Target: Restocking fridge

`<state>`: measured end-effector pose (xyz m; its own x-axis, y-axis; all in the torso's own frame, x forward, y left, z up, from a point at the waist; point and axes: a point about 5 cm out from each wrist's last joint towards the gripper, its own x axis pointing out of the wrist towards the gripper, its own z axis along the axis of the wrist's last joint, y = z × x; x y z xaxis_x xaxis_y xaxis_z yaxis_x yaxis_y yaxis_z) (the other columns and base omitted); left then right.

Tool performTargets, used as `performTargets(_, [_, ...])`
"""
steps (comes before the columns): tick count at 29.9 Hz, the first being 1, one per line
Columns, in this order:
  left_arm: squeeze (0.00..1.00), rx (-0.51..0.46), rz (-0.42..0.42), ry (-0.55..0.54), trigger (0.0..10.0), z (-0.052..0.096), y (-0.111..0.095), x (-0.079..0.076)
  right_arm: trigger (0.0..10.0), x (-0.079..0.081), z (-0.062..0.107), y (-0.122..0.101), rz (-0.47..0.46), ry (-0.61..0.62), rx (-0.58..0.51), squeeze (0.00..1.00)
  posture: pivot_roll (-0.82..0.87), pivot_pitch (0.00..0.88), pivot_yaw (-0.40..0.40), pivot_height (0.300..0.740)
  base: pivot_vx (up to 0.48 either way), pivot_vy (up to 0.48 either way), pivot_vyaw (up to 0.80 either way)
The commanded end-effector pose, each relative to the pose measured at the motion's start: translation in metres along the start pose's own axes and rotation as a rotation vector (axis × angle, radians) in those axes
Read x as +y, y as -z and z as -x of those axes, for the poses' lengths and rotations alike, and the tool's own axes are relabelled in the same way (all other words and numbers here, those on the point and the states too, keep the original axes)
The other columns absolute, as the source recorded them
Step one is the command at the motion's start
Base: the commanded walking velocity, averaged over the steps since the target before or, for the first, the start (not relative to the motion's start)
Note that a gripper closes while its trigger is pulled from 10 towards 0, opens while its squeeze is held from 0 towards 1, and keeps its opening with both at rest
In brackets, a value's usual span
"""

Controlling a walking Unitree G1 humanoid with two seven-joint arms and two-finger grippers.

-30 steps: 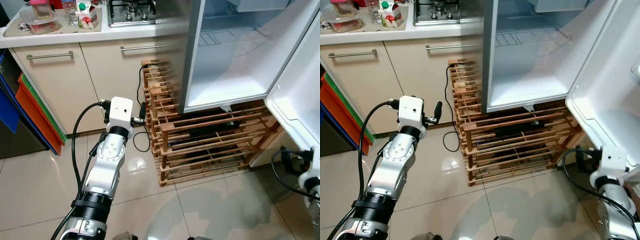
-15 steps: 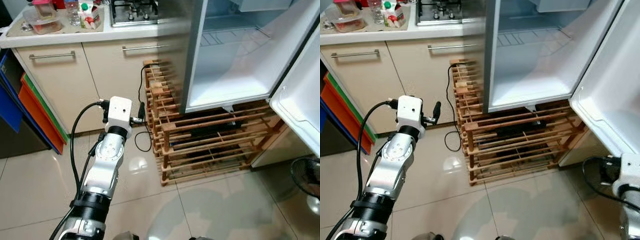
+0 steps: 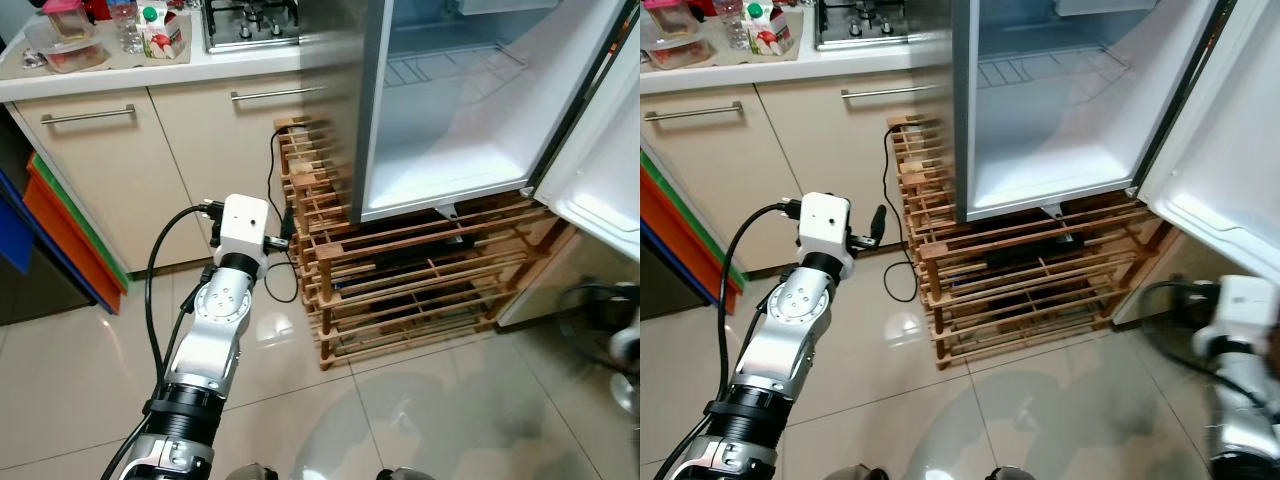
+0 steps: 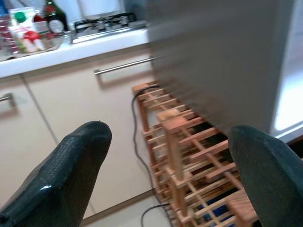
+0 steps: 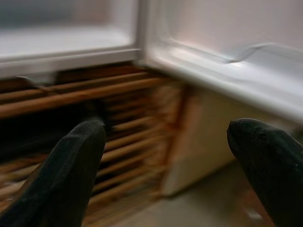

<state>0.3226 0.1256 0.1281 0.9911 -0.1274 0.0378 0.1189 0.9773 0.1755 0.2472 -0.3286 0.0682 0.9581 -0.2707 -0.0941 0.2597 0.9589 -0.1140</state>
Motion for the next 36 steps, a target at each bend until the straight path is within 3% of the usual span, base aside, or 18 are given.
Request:
performTargets(1, [0.0,-0.003,0.004,-0.004,10.0,-0.001,-0.002,0.002,10.0,0.004,-0.001,-0.008,-0.08,0.001,-0.037,0.0,-0.04,0.06,0.034,0.74,0.0,0.0,0.0])
performTargets(2, [0.0,-0.005,0.007,-0.005,10.0,-0.001,-0.002,0.002,10.0,0.017,0.0,-0.006,-0.155,-0.004,-0.038,0.0,-0.04,0.059,0.032,0.74,0.0,0.0,0.0])
performTargets(4, [0.0,-0.007,0.009,-0.006,10.0,-0.001,-0.002,0.002,10.0,0.026,0.001,-0.005,-0.206,-0.009,-0.038,0.0,-0.04,0.058,0.032,0.74,0.0,0.0,0.0])
performTargets(6, [0.0,-0.002,0.006,-0.007,10.0,-0.001,-0.001,0.002,10.0,0.057,0.005,-0.009,-0.253,-0.083,-0.056,0.0,-0.04,0.057,0.032,0.74,0.0,0.0,0.0])
performTargets(8, [0.0,0.003,0.0,-0.004,10.0,-0.001,0.001,0.001,10.0,0.084,0.007,-0.018,-0.268,-0.144,-0.088,0.0,-0.04,0.055,0.028,0.74,0.0,0.0,0.0])
performTargets(9, [0.0,0.003,0.0,-0.004,10.0,-0.001,0.001,0.001,10.0,0.084,0.007,-0.018,-0.268,-0.144,-0.088,0.0,-0.04,0.055,0.028,0.74,0.0,0.0,0.0])
performTargets(12, [0.0,0.014,-0.005,-0.003,10.0,-0.001,0.003,0.0,10.0,0.118,0.005,-0.032,-0.256,-0.233,-0.107,0.0,-0.03,0.049,0.022,0.74,0.0,0.0,0.6])
performTargets(18, [0.0,0.016,0.002,-0.022,10.0,0.0,0.004,0.003,10.0,0.136,0.005,-0.035,-0.221,-0.277,-0.088,0.0,-0.01,0.044,0.011,0.74,0.0,0.294,0.62])
performTargets(23, [0.0,0.023,0.001,-0.024,10.0,0.002,0.007,0.004,10.0,0.136,0.003,-0.041,-0.186,-0.243,-0.115,0.0,0.0,0.041,0.011,0.74,0.0,0.48,0.58])
performTargets(26, [0.0,0.028,0.005,-0.031,10.0,0.004,0.01,0.006,10.0,0.136,0.0,-0.055,-0.116,-0.214,-0.165,0.0,0.0,0.038,0.012,0.74,0.0,0.48,0.55])
performTargets(30, [0.0,0.062,0.008,-0.041,10.0,0.007,0.017,0.011,10.0,0.139,0.0,-0.056,-0.089,-0.176,-0.165,0.0,0.0,0.031,0.007,0.74,0.0,0.0,0.41])
performTargets(34, [0.0,0.08,0.015,-0.054,10.0,0.012,0.022,0.016,10.0,0.139,0.007,-0.052,-0.108,-0.188,-0.172,0.0,0.01,0.026,0.005,0.74,0.0,0.0,0.0])
performTargets(36, [0.0,0.094,0.05,-0.053,10.0,0.024,0.03,0.022,10.0,0.143,0.019,-0.043,-0.13,-0.23,-0.15,0.0,0.02,0.03,0.002,0.74,0.0,0.0,0.0])
